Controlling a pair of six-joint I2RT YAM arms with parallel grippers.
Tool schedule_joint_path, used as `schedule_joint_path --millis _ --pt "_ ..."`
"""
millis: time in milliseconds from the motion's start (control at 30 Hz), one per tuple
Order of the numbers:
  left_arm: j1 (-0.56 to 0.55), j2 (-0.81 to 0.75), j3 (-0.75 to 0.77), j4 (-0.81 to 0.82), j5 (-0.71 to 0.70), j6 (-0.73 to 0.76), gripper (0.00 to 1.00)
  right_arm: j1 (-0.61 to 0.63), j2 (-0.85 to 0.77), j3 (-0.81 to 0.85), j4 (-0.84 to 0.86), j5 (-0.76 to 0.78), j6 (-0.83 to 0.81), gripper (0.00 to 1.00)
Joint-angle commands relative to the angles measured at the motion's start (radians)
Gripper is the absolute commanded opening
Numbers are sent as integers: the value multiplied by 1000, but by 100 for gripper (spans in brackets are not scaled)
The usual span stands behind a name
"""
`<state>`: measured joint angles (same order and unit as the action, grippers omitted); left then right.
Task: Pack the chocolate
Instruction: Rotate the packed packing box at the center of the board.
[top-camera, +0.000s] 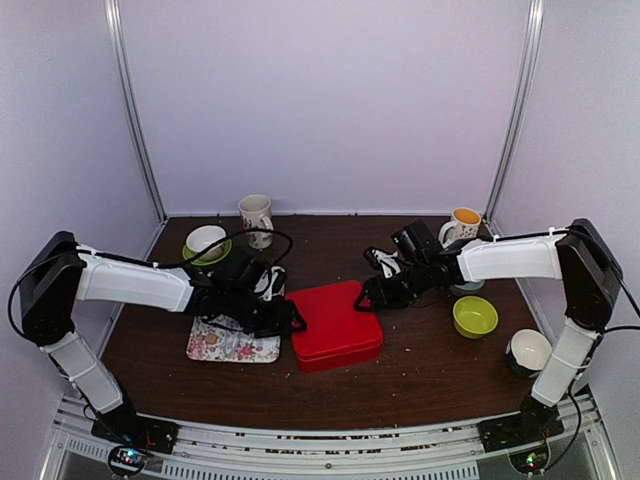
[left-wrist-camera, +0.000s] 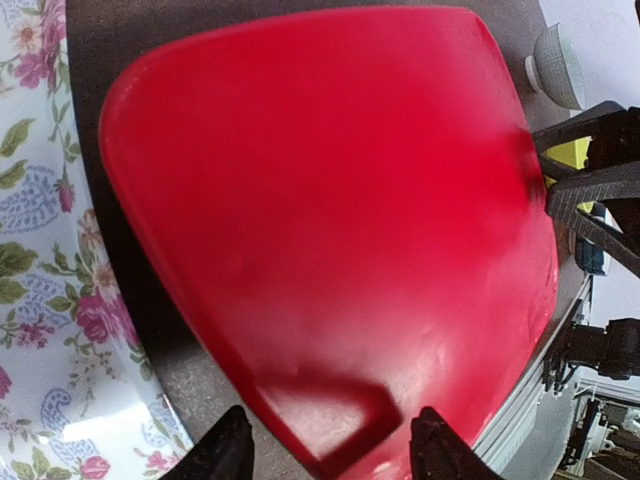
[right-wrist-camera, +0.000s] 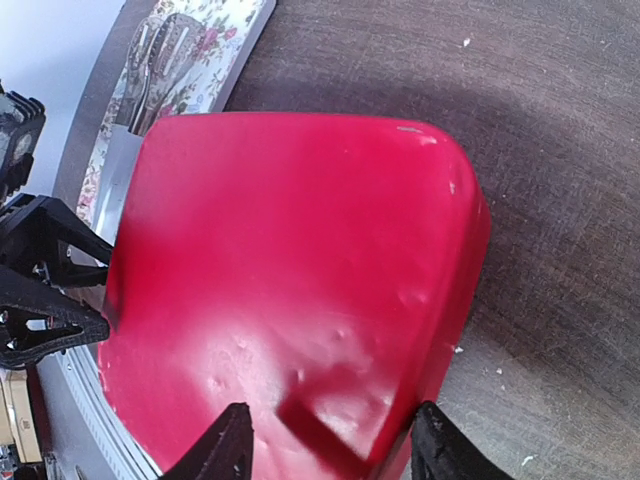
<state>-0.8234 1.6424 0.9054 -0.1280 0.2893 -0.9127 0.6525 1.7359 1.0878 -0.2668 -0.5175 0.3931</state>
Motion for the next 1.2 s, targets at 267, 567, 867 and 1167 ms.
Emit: schedule_joint_path --millis 267,567,867,1167 --pt "6 -53 37 77 51 37 47 7 -74 -27 88 -73 29 46" --pt "23 -78 69 6 28 94 46 12 -130 -64 67 -80 39 45" --pt "33 -87 39 -32 -25 71 51 2 -61 18 -54 67 -9 72" --pt "67 -128 3 8 -28 119 66 -1 -52 7 -50 71 -9 72"
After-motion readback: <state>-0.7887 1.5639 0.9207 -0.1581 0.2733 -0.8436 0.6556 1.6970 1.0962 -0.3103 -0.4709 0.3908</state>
